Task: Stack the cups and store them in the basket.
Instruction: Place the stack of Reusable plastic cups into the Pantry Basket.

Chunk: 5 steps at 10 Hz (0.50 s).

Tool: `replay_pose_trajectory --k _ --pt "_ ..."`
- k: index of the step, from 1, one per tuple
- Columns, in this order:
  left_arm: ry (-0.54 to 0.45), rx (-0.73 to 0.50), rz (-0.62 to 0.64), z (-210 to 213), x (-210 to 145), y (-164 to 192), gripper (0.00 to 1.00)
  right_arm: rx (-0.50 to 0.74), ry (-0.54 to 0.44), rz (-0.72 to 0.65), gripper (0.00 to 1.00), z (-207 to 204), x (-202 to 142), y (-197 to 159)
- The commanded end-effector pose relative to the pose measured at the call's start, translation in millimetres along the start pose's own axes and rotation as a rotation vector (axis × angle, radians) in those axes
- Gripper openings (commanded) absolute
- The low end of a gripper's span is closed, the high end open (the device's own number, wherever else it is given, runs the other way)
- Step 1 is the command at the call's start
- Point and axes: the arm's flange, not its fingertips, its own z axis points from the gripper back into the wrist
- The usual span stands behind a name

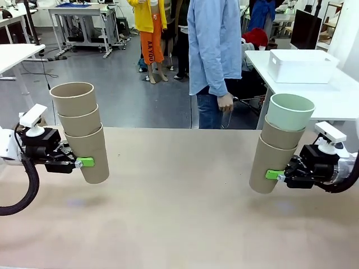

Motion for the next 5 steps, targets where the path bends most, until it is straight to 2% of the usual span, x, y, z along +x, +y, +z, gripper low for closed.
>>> replay_pose_trajectory --k 1,5 --pt "-0.001 -0.005 -0.010 -0.3 4.5 -0.4 0.85 0.002 -0.001 -0.010 0.86 -0.1 5.2 0.1" --pt "-0.001 -0.005 -0.010 -0.3 4.5 -0.4 0.85 0.002 -0.001 -0.010 0.86 -0.1 5.2 0.1"
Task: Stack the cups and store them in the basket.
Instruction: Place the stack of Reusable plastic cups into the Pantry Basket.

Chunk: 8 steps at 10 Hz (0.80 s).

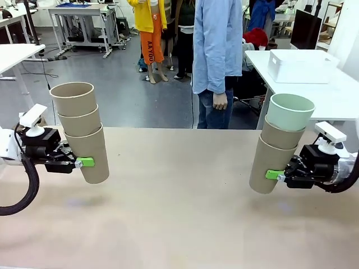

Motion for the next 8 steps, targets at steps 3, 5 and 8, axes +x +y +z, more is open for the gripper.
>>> replay_pose_trajectory --k 3,5,8 --pt "-0.001 -0.005 -0.010 -0.3 4.5 -0.4 0.85 0.002 -0.001 -0.010 0.86 -0.1 5.2 0.1" --pt "-0.001 -0.005 -0.010 -0.3 4.5 -0.4 0.85 0.002 -0.001 -0.010 0.86 -0.1 5.2 0.1" --pt "-0.001 -0.005 -0.010 -0.3 4.5 -0.4 0.85 0.002 -0.001 -0.010 0.86 -0.1 5.2 0.1"
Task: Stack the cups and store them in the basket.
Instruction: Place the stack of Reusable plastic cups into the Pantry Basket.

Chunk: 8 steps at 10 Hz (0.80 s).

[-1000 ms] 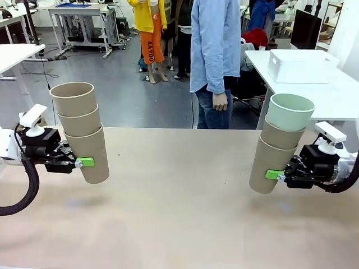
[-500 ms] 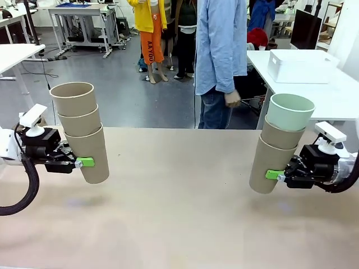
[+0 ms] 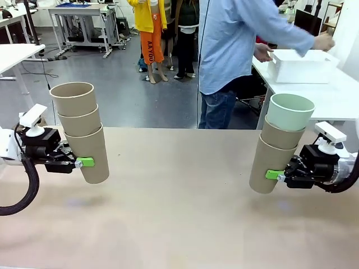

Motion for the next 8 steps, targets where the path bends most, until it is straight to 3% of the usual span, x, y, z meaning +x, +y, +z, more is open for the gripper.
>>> replay_pose_trajectory --k 1,8 --pt "-0.001 -0.005 -0.010 -0.3 4.5 -0.4 0.85 0.002 -0.001 -0.010 0.86 -0.1 5.2 0.1" --pt "-0.001 -0.005 -0.010 -0.3 4.5 -0.4 0.85 0.002 -0.001 -0.010 0.86 -0.1 5.2 0.1"
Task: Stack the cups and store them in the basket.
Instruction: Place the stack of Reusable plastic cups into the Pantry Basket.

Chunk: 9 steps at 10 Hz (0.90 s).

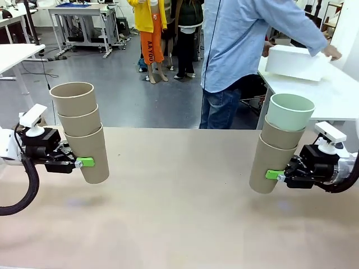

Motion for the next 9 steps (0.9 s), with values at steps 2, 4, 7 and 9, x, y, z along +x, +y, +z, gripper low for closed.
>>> replay_pose_trajectory --k 2,4,7,9 --pt "-0.001 -0.005 -0.010 -0.3 4.5 -0.4 0.85 0.002 -0.001 -0.010 0.86 -0.1 5.2 0.1" --pt "-0.001 -0.005 -0.010 -0.3 4.5 -0.4 0.85 0.002 -0.001 -0.010 0.86 -0.1 5.2 0.1" --pt "-0.001 -0.005 -0.010 -0.3 4.5 -0.4 0.85 0.002 -0.001 -0.010 0.86 -0.1 5.2 0.1" --pt "-0.001 -0.005 -0.010 -0.3 4.5 -0.4 0.85 0.002 -0.001 -0.010 0.86 -0.1 5.2 0.1"
